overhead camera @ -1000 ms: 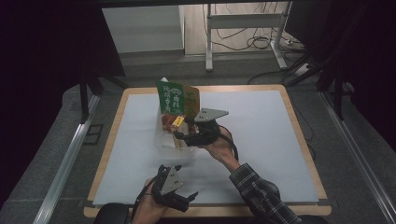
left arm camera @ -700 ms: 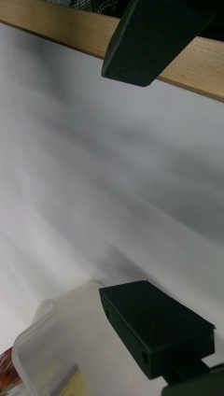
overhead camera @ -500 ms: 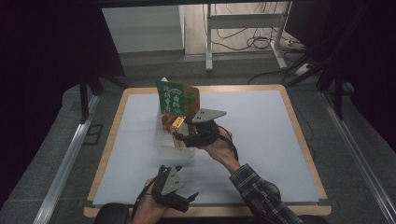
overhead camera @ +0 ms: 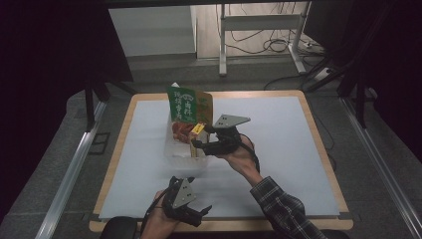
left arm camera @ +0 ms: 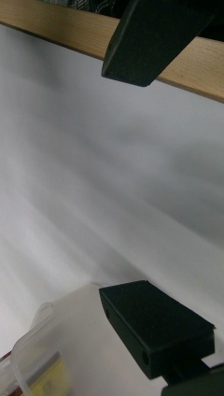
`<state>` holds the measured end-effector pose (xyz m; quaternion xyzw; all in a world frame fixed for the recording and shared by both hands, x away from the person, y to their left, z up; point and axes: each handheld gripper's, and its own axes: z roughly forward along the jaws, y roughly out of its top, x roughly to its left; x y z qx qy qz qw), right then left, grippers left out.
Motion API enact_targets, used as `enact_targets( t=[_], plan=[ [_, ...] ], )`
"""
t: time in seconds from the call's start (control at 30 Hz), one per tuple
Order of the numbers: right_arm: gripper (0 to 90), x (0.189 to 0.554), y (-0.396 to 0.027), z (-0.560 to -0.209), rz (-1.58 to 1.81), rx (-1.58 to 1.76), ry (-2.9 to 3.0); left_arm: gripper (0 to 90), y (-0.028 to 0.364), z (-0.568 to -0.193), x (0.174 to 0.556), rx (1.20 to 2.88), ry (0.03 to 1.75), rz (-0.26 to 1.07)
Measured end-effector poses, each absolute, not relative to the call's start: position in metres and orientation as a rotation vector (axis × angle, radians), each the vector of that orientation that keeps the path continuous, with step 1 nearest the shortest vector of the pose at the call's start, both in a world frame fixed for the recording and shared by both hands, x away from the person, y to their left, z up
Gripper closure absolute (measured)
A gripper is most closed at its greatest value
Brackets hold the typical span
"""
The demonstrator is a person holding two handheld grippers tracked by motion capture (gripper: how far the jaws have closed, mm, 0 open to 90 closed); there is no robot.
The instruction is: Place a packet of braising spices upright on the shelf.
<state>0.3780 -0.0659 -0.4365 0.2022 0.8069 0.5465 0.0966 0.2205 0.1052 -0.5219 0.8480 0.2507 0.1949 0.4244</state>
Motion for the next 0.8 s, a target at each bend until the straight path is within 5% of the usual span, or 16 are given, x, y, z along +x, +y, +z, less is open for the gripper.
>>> enact_targets(
  t=[0.8],
  plan=[
    [32.5, 0.385, -0.042, -0.467, 1.533, 0.585, 2.466, 0.2, 0.105, -0.522, 0.220, 2.129, 0.619, 0.495]
  ],
)
